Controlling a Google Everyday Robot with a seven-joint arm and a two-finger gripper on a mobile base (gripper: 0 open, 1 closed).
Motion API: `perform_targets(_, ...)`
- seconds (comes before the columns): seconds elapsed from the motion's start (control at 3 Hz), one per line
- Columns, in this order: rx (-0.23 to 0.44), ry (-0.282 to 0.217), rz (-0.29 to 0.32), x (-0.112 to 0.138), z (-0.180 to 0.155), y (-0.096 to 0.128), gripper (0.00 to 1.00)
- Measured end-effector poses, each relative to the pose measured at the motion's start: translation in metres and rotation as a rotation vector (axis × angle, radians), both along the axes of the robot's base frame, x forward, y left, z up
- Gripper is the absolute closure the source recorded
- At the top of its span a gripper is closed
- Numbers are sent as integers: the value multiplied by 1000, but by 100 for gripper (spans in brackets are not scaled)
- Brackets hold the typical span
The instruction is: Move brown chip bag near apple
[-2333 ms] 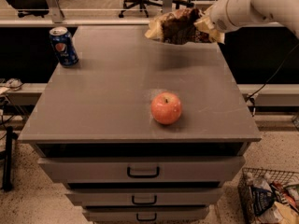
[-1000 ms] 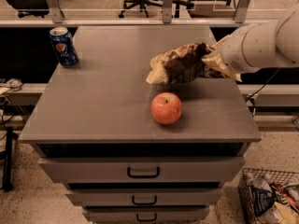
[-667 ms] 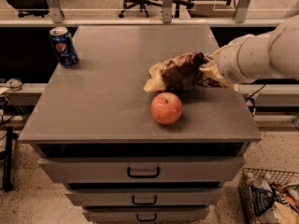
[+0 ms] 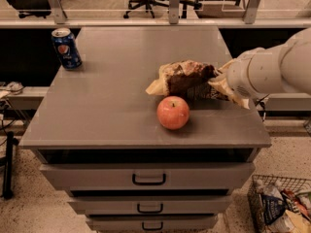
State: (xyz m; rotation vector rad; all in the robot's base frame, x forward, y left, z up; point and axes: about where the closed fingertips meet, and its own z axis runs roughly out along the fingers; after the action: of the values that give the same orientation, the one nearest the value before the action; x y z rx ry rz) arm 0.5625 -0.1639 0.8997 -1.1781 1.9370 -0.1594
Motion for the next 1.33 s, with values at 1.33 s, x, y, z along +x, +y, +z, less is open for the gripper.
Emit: perform_targets(1.33, -10, 60, 95, -12, 8, -28, 0)
